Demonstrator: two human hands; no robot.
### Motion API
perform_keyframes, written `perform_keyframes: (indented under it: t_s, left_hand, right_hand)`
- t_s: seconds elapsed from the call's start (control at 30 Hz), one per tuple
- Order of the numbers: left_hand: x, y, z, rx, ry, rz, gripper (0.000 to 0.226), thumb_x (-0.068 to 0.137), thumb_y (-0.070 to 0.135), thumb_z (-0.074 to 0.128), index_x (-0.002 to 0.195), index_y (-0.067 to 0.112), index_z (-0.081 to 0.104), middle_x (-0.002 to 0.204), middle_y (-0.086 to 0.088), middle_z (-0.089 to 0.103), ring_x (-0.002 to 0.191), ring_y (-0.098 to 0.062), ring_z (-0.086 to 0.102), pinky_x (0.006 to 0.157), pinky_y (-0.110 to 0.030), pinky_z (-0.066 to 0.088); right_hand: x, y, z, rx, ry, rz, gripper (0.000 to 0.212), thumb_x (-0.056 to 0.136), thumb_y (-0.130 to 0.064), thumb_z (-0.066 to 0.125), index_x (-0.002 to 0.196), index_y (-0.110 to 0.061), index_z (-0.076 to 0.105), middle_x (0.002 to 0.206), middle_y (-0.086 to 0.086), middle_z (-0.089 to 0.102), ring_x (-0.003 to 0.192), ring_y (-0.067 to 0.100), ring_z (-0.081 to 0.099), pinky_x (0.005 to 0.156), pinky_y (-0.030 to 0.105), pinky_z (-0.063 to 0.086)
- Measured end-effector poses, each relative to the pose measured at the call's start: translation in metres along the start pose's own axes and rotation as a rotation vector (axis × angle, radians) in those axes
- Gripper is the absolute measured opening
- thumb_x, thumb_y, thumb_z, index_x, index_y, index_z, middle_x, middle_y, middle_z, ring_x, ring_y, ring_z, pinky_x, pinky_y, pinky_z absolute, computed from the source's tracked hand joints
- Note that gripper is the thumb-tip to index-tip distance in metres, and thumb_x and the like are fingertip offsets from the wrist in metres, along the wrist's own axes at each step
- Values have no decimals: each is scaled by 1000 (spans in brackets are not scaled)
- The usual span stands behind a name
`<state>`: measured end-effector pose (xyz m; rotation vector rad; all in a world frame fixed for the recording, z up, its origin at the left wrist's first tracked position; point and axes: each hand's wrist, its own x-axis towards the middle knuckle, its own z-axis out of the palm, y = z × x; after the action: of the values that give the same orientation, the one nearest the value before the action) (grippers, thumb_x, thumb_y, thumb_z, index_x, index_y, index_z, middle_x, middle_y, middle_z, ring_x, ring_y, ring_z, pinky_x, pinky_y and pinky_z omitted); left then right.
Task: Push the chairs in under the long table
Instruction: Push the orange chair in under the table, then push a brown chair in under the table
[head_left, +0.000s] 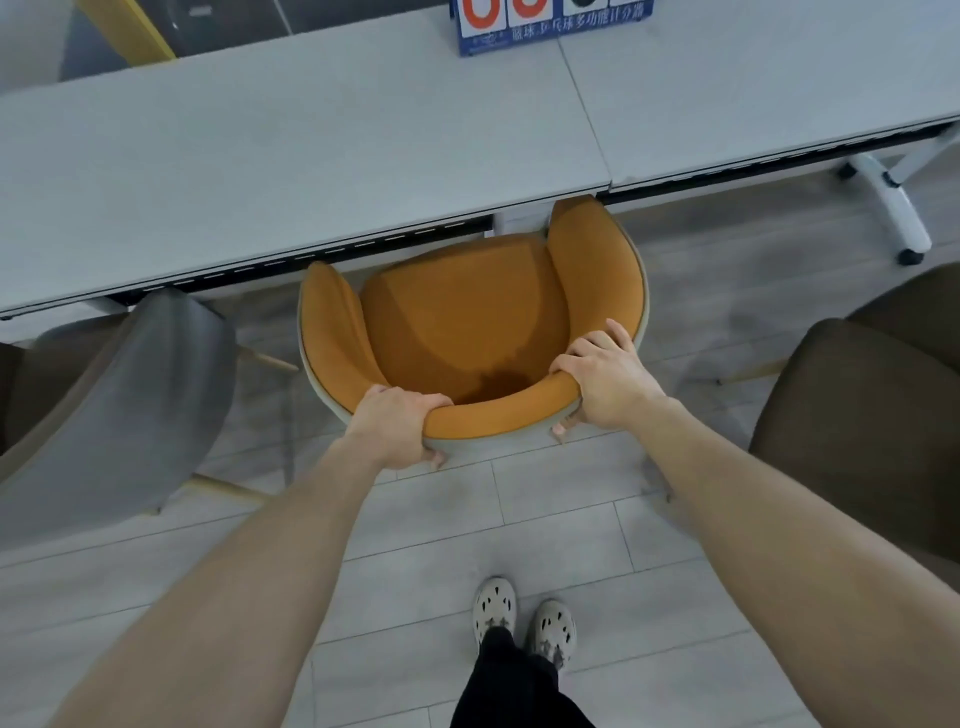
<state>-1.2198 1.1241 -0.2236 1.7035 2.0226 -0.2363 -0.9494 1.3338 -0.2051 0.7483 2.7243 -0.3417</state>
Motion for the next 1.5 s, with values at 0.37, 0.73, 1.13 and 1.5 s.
perform_keyframes:
  t_s: [0.37,0.73,1.13,1.5]
  left_hand:
    - [-7,21,-28,38,-131,-53,97,68,77,76,151,37,46,135,8,65,125,-20,61,111,-44,43]
    - [2,168,-95,-27,-55,-147,83,83,65,75,155,35,45,147,5,57,130,-21,59,102,-45,56]
    - [-30,416,-79,-54,-103,-314,58,96,57,67,146,32,54,150,-5,60,134,-31,58,103,-46,53]
    - [-42,614,-14,-100,-74,-345,62,93,57,71,145,29,56,146,-6,63,133,-32,60,104,-44,53]
  right_hand:
    - [-34,-18,-7,93,54,104,76,91,-48,74,158,-26,44,166,0,42,162,25,21,132,60,9]
    - [-148,75,-34,262,-171,257,60,99,-47,64,150,-18,52,139,9,58,132,32,57,106,46,50]
    - [-311,265,-22,149,-255,140,60,98,-50,66,144,-13,57,140,13,62,132,34,59,109,45,48]
    - [-498,405,12,90,-197,170,61,99,-50,65,153,-24,51,150,6,55,131,30,59,107,47,52]
